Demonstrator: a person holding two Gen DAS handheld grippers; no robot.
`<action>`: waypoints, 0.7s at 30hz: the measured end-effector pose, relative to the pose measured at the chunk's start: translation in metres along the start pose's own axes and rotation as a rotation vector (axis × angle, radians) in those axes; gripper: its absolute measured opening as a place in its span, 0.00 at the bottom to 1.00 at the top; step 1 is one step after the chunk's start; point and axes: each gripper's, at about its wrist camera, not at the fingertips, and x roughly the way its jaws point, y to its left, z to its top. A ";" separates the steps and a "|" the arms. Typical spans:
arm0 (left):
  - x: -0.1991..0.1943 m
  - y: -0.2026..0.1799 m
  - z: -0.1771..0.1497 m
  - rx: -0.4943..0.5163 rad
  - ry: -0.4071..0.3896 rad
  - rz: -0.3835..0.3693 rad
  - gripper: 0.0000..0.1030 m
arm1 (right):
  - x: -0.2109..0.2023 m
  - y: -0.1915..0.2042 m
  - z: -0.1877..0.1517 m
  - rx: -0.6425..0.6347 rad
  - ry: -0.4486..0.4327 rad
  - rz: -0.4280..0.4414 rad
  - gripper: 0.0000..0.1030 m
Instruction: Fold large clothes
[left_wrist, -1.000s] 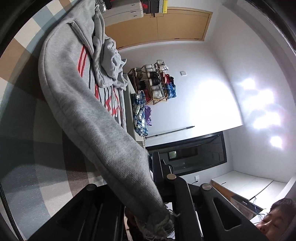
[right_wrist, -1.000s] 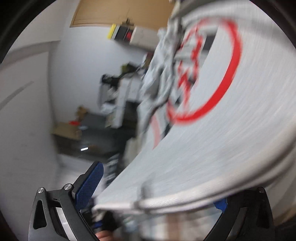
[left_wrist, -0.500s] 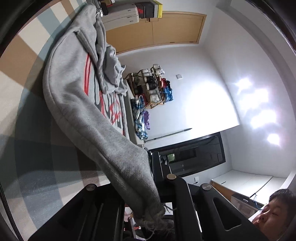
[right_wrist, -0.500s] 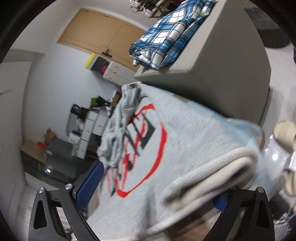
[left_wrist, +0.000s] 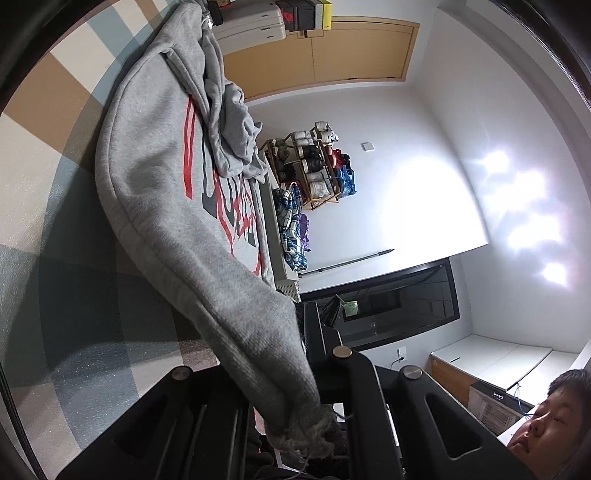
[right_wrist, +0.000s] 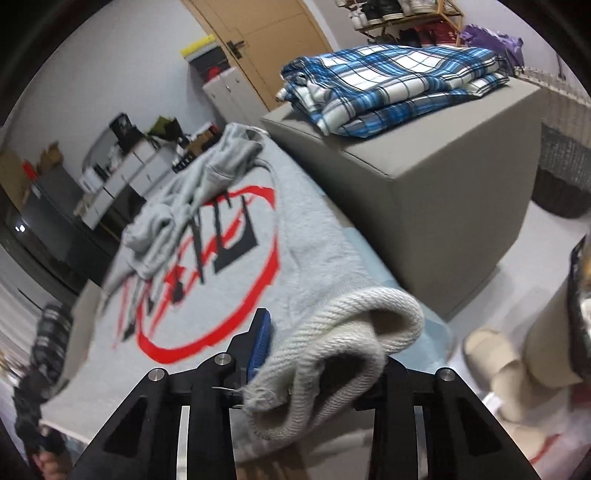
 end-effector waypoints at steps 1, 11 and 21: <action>0.000 0.000 0.000 0.000 0.001 0.000 0.03 | 0.000 -0.002 0.000 -0.004 0.007 0.005 0.34; 0.000 0.007 -0.002 -0.029 -0.002 0.023 0.03 | 0.007 -0.013 0.005 0.039 0.041 0.088 0.14; 0.000 0.017 -0.002 -0.112 -0.045 0.117 0.80 | -0.004 -0.027 0.003 0.128 -0.006 0.130 0.12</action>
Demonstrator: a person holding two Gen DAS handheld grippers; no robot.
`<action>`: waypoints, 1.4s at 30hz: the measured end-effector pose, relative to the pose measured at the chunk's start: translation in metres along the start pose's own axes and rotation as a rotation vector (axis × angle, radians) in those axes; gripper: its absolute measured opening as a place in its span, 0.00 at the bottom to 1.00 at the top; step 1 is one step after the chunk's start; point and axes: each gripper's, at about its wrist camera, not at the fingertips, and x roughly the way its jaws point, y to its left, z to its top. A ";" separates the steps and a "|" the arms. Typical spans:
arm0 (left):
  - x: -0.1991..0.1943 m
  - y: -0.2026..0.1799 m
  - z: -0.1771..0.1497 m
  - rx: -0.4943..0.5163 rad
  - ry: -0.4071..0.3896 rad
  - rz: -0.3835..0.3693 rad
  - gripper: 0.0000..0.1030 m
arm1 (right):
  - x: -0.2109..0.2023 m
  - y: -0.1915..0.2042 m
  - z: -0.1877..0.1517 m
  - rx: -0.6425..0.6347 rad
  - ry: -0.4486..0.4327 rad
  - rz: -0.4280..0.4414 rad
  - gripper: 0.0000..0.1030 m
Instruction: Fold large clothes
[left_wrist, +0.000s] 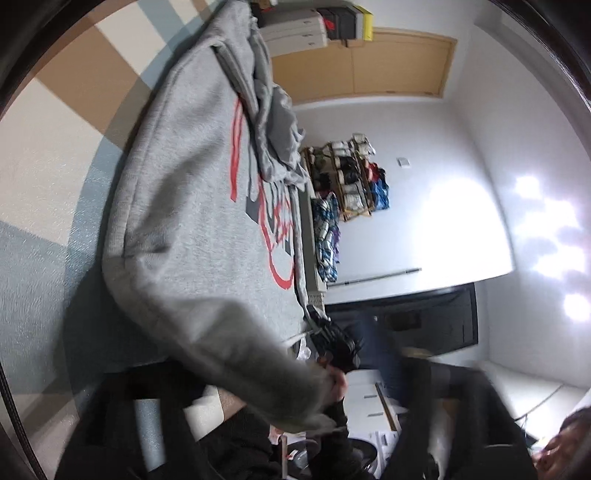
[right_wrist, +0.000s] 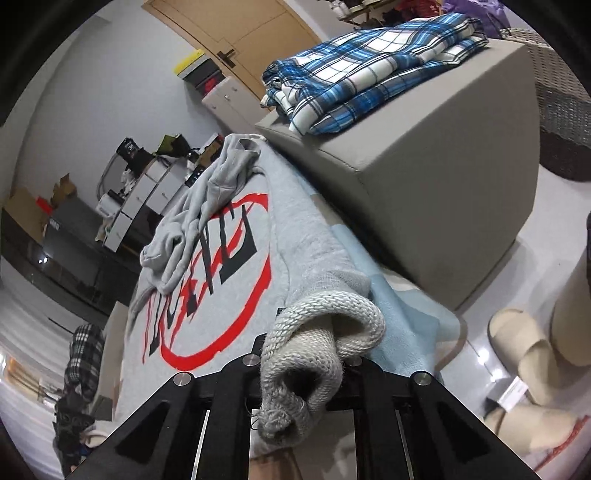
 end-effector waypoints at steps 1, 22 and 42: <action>0.000 0.001 0.000 -0.011 0.001 -0.004 0.80 | -0.001 0.000 0.000 -0.001 -0.001 0.001 0.12; 0.034 -0.004 -0.002 -0.018 0.074 0.359 0.80 | 0.026 0.004 0.012 0.017 0.080 0.058 0.13; 0.014 -0.013 -0.037 0.248 0.181 0.643 0.00 | -0.024 0.032 0.002 -0.119 -0.023 0.014 0.10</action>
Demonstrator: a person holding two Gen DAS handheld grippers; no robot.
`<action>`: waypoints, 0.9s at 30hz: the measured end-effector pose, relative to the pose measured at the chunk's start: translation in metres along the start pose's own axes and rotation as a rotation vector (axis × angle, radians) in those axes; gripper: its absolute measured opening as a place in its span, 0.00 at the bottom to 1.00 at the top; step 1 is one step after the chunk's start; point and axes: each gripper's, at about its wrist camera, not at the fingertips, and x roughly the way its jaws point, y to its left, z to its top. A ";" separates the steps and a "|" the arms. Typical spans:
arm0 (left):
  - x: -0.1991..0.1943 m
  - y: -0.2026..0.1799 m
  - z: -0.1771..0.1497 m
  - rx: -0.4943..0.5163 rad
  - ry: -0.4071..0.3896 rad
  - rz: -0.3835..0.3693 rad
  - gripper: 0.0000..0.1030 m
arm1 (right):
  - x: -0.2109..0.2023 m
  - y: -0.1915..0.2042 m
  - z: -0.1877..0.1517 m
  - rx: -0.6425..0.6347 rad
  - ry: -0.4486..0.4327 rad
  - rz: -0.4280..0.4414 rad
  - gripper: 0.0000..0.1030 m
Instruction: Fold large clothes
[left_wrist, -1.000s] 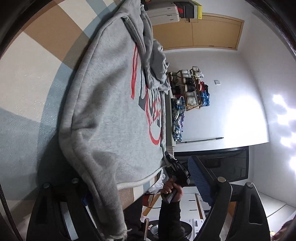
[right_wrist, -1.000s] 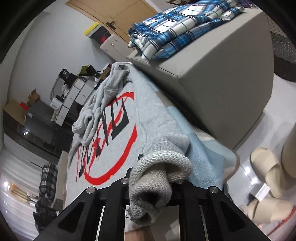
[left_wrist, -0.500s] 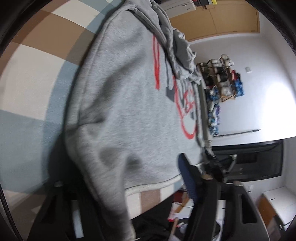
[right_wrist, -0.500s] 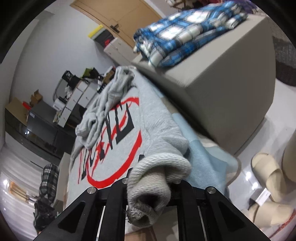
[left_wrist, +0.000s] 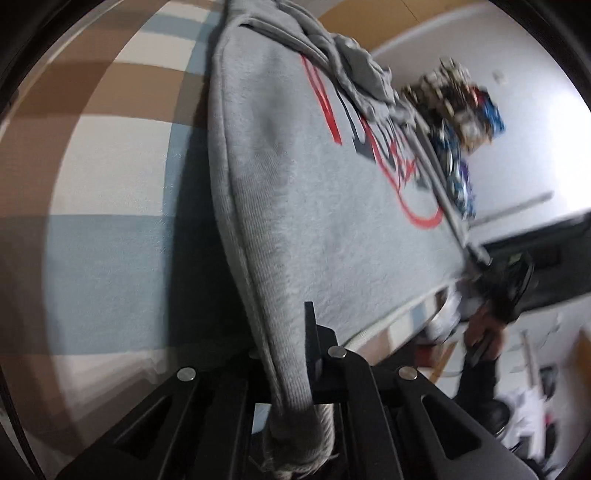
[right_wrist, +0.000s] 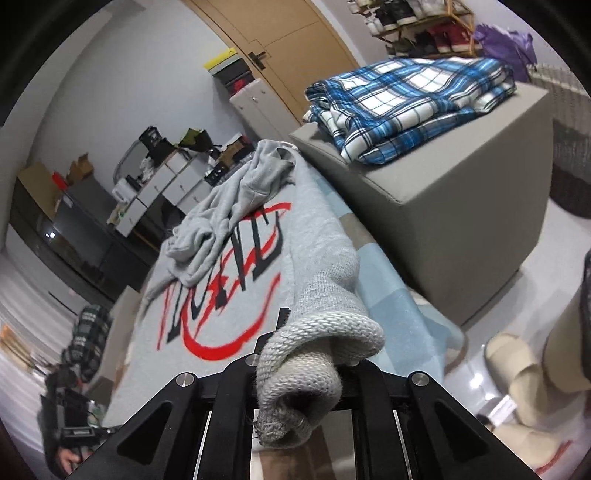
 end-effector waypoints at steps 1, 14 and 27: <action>-0.002 0.002 -0.002 -0.001 0.006 0.001 0.00 | -0.001 0.002 -0.002 -0.010 0.003 -0.011 0.10; -0.020 0.002 -0.030 0.061 0.025 0.030 0.00 | -0.031 -0.008 -0.036 -0.016 0.057 -0.001 0.10; -0.054 -0.012 0.010 -0.034 -0.027 -0.234 0.00 | -0.081 0.011 -0.016 0.078 0.092 0.164 0.10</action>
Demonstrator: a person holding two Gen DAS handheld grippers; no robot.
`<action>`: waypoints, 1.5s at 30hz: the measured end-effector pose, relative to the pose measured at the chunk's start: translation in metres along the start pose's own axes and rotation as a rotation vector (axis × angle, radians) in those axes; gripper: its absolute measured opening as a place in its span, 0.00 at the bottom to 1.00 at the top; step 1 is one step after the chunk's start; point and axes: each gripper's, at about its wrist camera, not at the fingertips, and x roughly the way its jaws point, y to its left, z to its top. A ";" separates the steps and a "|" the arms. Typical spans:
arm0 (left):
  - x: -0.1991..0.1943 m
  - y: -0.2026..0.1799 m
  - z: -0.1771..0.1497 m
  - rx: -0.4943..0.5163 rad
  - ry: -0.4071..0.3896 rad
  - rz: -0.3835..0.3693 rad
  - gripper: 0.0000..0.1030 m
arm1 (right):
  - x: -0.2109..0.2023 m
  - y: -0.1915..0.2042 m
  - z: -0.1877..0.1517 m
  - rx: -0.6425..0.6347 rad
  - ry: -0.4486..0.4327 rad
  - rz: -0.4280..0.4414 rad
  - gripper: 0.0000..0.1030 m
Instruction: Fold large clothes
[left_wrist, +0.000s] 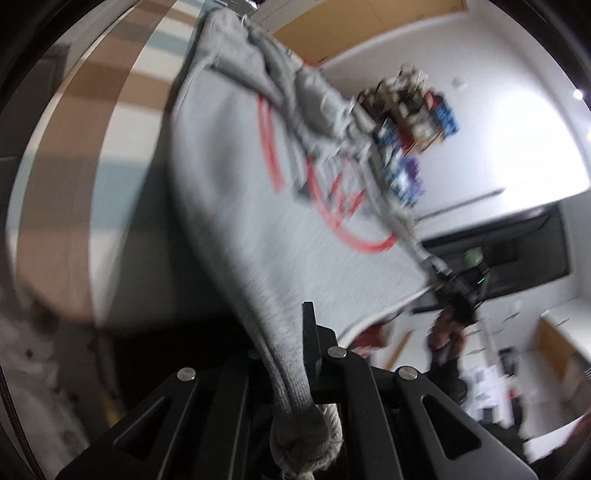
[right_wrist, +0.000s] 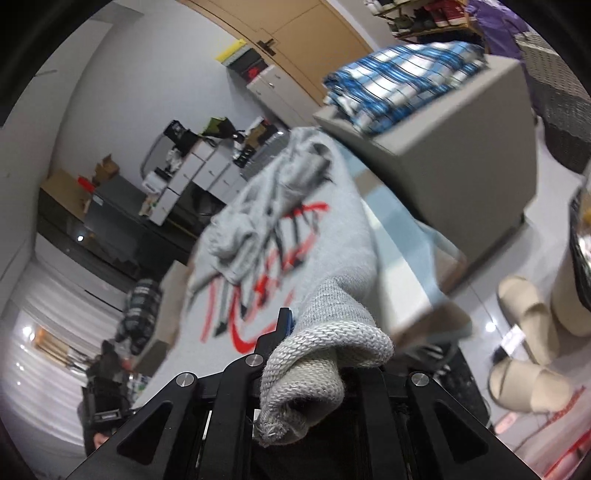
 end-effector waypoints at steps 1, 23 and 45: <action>0.001 -0.002 0.019 -0.001 -0.023 0.002 0.00 | 0.003 0.004 0.010 0.004 0.000 0.016 0.10; 0.035 0.001 0.272 -0.202 -0.155 -0.023 0.00 | 0.193 0.058 0.271 0.059 0.082 -0.091 0.10; 0.089 0.098 0.362 -0.518 -0.034 -0.020 0.15 | 0.379 -0.003 0.372 0.209 0.202 -0.167 0.40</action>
